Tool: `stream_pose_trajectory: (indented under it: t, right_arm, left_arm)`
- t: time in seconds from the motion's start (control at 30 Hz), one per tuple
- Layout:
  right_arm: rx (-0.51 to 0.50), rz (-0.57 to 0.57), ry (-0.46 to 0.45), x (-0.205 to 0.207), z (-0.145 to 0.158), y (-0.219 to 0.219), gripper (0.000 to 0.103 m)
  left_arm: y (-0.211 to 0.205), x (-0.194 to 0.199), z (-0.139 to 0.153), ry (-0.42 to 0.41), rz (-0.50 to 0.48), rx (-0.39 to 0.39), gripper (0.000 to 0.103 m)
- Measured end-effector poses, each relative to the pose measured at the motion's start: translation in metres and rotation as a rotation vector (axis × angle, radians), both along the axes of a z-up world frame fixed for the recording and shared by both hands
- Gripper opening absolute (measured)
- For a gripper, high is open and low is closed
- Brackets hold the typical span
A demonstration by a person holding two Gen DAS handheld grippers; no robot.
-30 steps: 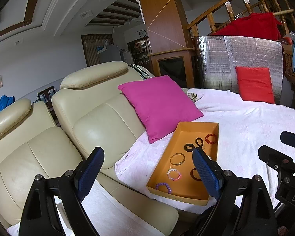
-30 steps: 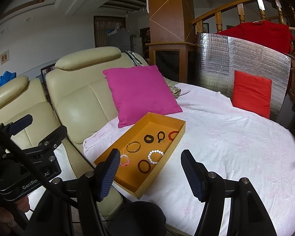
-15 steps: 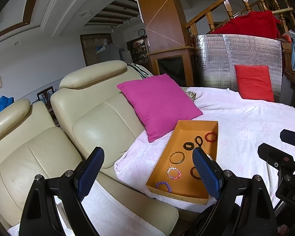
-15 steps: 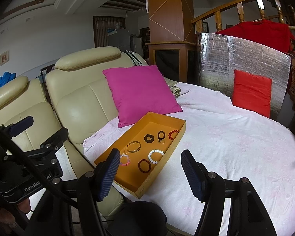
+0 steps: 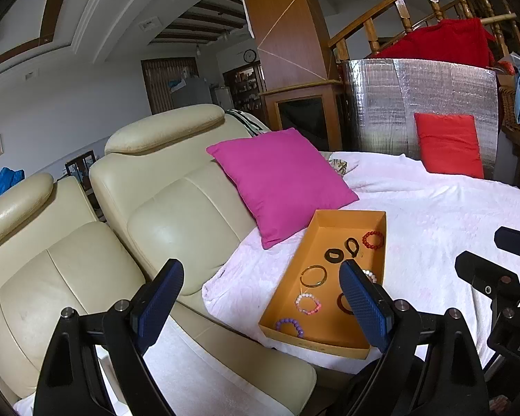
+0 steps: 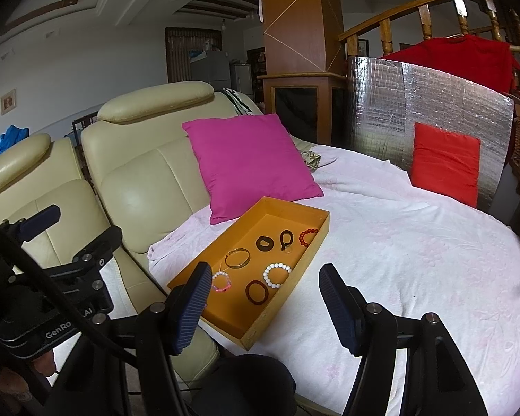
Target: Organize jewelry
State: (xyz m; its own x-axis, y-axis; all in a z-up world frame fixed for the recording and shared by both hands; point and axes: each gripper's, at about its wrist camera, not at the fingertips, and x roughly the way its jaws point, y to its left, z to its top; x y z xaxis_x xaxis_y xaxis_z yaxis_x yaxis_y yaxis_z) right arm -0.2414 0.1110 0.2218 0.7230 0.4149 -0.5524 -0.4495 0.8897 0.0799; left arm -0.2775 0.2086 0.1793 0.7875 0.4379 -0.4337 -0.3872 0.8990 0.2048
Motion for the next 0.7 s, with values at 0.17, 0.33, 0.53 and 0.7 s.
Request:
stream_pose_trajectory:
  t: [0.17, 0.33, 0.53, 0.7]
  right_arm:
    - [-0.002, 0.003, 0.005, 0.001, -0.002, 0.002, 0.068]
    - [-0.006, 0.006, 0.007, 0.002, -0.004, 0.004, 0.068]
    - [-0.009, 0.007, 0.009, 0.004, -0.004, 0.007, 0.068]
    - [-0.025, 0.011, -0.006, 0.008, -0.001, 0.013, 0.068]
  left_arm:
    - [0.002, 0.001, -0.002, 0.005, 0.002, -0.002, 0.091]
    - [0.005, 0.002, -0.005, 0.010, 0.003, -0.005, 0.091]
    - [0.008, 0.003, -0.006, 0.011, 0.003, -0.008, 0.091]
    - [0.015, 0.004, -0.003, 0.002, 0.005, -0.026, 0.091]
